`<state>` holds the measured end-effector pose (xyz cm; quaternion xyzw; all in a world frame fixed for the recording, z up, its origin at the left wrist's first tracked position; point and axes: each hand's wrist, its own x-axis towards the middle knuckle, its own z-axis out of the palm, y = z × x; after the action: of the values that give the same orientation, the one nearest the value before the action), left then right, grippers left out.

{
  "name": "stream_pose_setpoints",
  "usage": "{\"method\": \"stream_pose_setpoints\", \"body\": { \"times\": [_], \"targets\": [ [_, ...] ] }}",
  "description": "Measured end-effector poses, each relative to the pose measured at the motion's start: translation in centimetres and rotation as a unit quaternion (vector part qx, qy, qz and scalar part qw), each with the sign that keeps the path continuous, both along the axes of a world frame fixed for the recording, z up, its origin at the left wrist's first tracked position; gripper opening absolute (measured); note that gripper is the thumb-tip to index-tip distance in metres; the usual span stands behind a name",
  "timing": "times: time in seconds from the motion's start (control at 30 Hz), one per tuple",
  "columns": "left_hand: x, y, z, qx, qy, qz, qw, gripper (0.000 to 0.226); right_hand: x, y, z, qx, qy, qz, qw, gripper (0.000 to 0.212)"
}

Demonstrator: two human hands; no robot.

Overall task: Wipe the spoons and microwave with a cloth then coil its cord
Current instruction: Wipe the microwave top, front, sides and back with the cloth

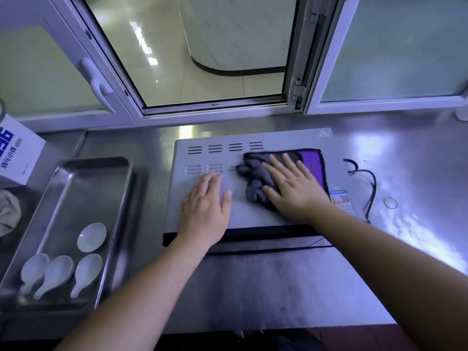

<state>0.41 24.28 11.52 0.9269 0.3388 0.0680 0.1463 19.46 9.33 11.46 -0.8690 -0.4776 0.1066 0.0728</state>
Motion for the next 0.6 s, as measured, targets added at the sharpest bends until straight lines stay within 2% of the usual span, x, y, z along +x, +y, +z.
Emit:
{"method": "stream_pose_setpoints", "body": {
  "times": [0.1, 0.2, 0.37, 0.47, 0.6],
  "targets": [
    [1.0, -0.9, 0.1, 0.004, -0.002, -0.003, 1.0, 0.07, -0.9, -4.3, -0.2, -0.005, -0.006, 0.074, 0.997, 0.069],
    [2.1, -1.5, 0.0, 0.004, 0.018, -0.025, 1.0, 0.064, 0.2, -7.1, -0.2, -0.008, -0.001, 0.084, 0.996, 0.066],
    [2.5, -2.3, -0.9, 0.011, 0.021, -0.023, 0.999, 0.075, 3.0, -7.3, -0.3, -0.003, -0.01, 0.029, 1.0, 0.067],
    [2.4, -2.4, -1.2, 0.018, 0.014, -0.015, 1.0, 0.071, 5.0, -6.4, -0.4, 0.013, -0.001, -0.033, 0.999, 0.068],
    [2.5, -2.6, -1.2, 0.028, 0.01, -0.009, 1.0, 0.064, 5.8, -4.7, -0.4, 0.027, 0.023, -0.095, 0.995, 0.058]
  ]
}}
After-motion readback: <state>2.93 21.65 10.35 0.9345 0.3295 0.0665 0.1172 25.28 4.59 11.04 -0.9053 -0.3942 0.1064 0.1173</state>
